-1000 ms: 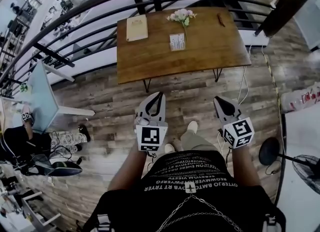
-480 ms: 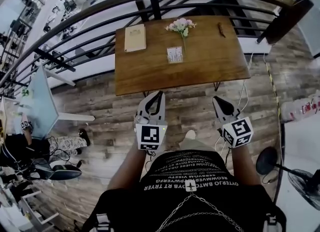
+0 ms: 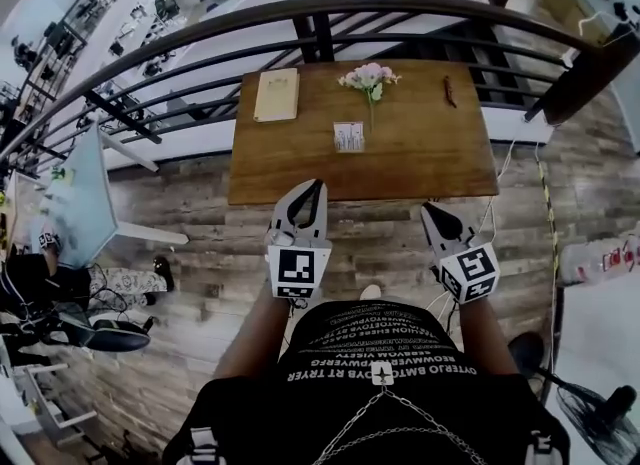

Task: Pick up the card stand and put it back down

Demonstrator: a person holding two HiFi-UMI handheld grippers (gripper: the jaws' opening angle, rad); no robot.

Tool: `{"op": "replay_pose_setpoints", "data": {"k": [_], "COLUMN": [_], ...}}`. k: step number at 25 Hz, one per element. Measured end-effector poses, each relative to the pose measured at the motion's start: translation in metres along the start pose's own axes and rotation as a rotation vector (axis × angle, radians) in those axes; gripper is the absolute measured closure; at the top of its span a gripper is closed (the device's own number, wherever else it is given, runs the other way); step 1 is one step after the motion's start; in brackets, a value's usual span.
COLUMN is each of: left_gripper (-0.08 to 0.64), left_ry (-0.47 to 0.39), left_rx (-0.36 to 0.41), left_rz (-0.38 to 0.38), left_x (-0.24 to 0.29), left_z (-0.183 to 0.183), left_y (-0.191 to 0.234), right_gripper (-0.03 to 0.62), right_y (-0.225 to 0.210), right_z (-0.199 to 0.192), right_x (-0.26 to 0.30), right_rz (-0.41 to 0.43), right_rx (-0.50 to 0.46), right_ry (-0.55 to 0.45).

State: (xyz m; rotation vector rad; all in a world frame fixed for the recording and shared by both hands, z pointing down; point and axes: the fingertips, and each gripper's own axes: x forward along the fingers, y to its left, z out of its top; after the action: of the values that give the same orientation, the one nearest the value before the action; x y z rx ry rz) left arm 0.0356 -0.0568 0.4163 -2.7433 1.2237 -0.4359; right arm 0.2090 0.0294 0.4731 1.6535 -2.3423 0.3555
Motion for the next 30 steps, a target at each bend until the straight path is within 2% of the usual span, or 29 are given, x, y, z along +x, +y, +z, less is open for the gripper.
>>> {"op": "replay_pose_setpoints", "data": {"k": [10,16,22,30], "left_gripper": [0.531,0.531,0.531,0.531], "left_ry": [0.066,0.082,0.076,0.086], "left_rx": [-0.019,-0.022,-0.017,-0.023], "left_rz": [0.081,0.071,0.031,-0.010], "left_x": [-0.002,0.004,0.027,0.064], "left_z": [-0.019,-0.025,-0.018,-0.029], "left_y": [0.013,0.020,0.026,0.057], "right_gripper": [0.578,0.578,0.578,0.578], "right_y": [-0.016,-0.012,-0.022,-0.028], "right_z": [-0.008,-0.004,-0.002,0.006], "right_x": [0.018,0.033,0.044,0.088], "right_rz": [0.053,0.069,0.041,0.023], "right_rx": [0.012,0.018,0.047,0.064], "right_ry": [0.023,0.026,0.042,0.058]}}
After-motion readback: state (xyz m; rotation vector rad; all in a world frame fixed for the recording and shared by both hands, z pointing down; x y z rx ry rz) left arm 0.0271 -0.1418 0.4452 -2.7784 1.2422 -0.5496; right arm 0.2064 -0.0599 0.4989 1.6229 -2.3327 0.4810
